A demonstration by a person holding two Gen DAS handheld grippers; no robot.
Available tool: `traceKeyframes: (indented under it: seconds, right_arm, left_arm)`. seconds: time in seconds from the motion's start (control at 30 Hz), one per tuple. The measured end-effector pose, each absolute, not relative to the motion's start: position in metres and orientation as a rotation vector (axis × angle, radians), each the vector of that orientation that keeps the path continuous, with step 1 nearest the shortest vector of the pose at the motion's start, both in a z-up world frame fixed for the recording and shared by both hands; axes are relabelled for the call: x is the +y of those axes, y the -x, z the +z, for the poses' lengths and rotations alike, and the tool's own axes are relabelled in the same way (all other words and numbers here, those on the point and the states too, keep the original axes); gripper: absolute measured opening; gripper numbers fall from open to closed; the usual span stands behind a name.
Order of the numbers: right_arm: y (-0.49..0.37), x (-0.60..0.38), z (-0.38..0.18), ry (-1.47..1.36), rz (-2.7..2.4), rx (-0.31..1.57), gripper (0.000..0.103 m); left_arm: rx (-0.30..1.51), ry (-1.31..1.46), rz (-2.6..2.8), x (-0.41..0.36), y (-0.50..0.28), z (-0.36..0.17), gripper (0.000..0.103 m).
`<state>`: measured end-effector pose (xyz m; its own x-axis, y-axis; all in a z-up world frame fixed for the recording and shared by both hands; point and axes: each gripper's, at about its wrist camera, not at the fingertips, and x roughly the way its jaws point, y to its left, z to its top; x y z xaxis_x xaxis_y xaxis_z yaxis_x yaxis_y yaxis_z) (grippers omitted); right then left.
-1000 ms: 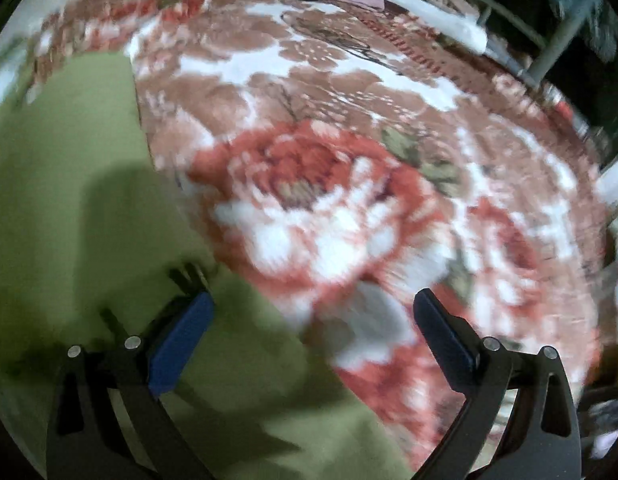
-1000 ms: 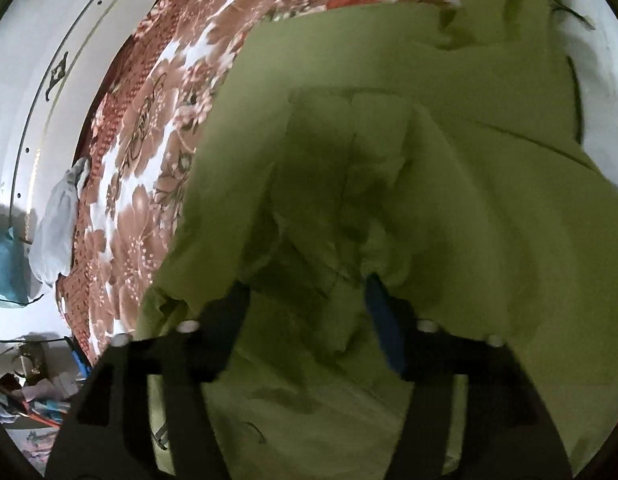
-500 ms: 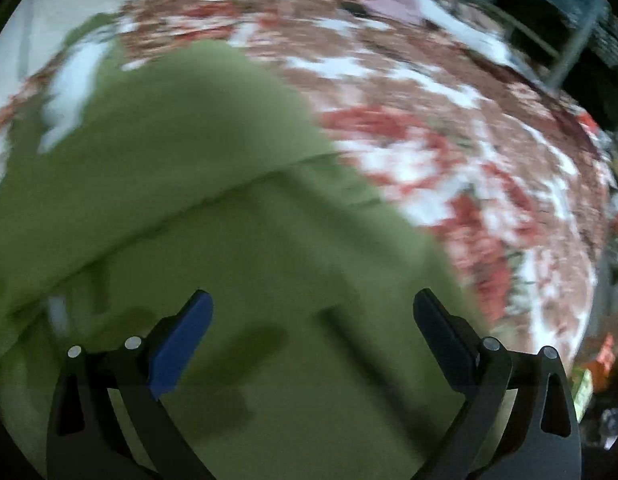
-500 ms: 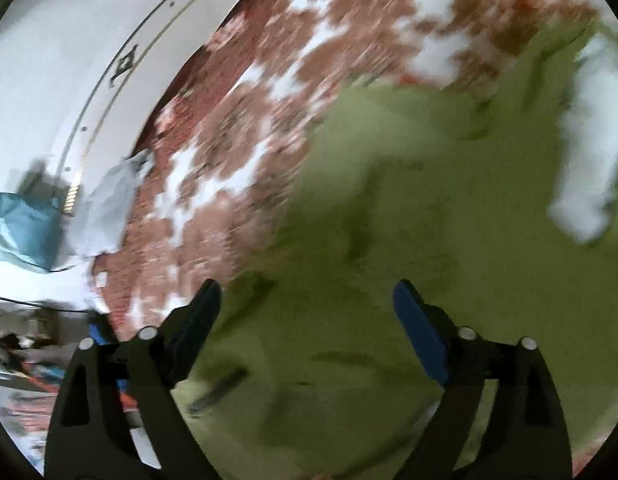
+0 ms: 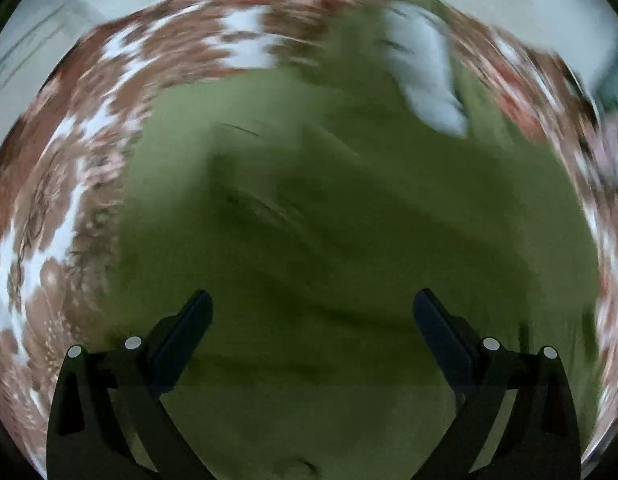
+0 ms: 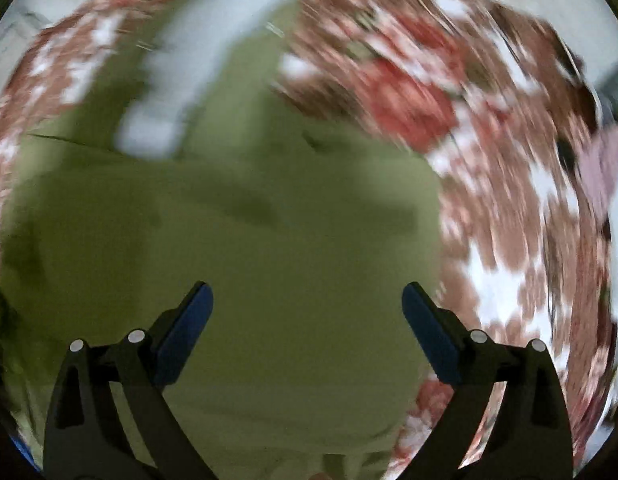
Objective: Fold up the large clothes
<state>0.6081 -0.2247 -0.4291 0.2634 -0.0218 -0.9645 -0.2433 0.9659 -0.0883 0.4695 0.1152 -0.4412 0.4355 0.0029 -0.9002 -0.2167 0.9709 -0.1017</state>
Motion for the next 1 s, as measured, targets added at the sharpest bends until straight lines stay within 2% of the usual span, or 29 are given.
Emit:
traceKeyframes:
  seconds: [0.1, 0.17, 0.23, 0.27, 0.33, 0.37, 0.4, 0.43, 0.67, 0.77, 0.8, 0.83, 0.93, 1.0]
  right_arm:
    - [-0.600, -0.250, -0.454, 0.203, 0.090, 1.322, 0.094]
    - [-0.595, -0.260, -0.467, 0.185, 0.067, 1.325, 0.094]
    - [-0.590, -0.263, -0.474, 0.179, 0.058, 1.328, 0.094]
    - [-0.589, -0.264, -0.478, 0.174, 0.058, 1.328, 0.094]
    - [-0.586, -0.264, -0.484, 0.172, 0.057, 1.326, 0.096]
    - [-0.586, -0.263, -0.487, 0.174, 0.057, 1.325, 0.096]
    - [-0.586, -0.262, -0.488, 0.177, 0.057, 1.324, 0.097]
    - [-0.586, -0.262, -0.489, 0.178, 0.056, 1.324, 0.097]
    - [-0.584, -0.254, -0.488, 0.148, 0.105, 1.346, 0.097]
    - [-0.582, -0.246, -0.494, 0.157, 0.130, 1.333, 0.097]
    - [-0.581, -0.244, -0.496, 0.170, 0.129, 1.327, 0.097]
    - [-0.580, -0.244, -0.498, 0.180, 0.125, 1.319, 0.098]
    - [-0.577, -0.247, -0.497, 0.163, 0.125, 1.304, 0.098]
    - [-0.573, -0.245, -0.482, 0.163, 0.129, 1.264, 0.098]
  left_arm:
    - [1.138, 0.288, 0.147, 0.149, -0.495, -0.447, 0.095]
    - [1.174, 0.305, 0.138, 0.161, -0.507, -0.456, 0.081]
    - [1.218, 0.328, 0.110, 0.165, -0.515, -0.468, 0.061]
    - [1.257, 0.345, 0.082, 0.166, -0.520, -0.478, 0.058]
    - [1.284, 0.384, 0.047, 0.165, -0.523, -0.490, 0.029]
    - [1.281, 0.396, 0.040, 0.165, -0.525, -0.492, 0.027]
    - [1.273, 0.390, 0.031, 0.163, -0.526, -0.491, 0.017]
    - [1.268, 0.381, 0.019, 0.162, -0.527, -0.488, 0.014]
    - [1.217, 0.331, 0.027, 0.180, -0.526, -0.445, 0.011]
    - [1.233, 0.311, 0.037, 0.187, -0.523, -0.458, 0.013]
    - [1.239, 0.285, 0.041, 0.185, -0.521, -0.467, 0.023]
    - [1.244, 0.261, 0.057, 0.186, -0.518, -0.472, 0.038]
    - [1.224, 0.179, 0.121, 0.184, -0.507, -0.477, 0.065]
    - [1.156, 0.108, 0.163, 0.179, -0.500, -0.460, 0.070]
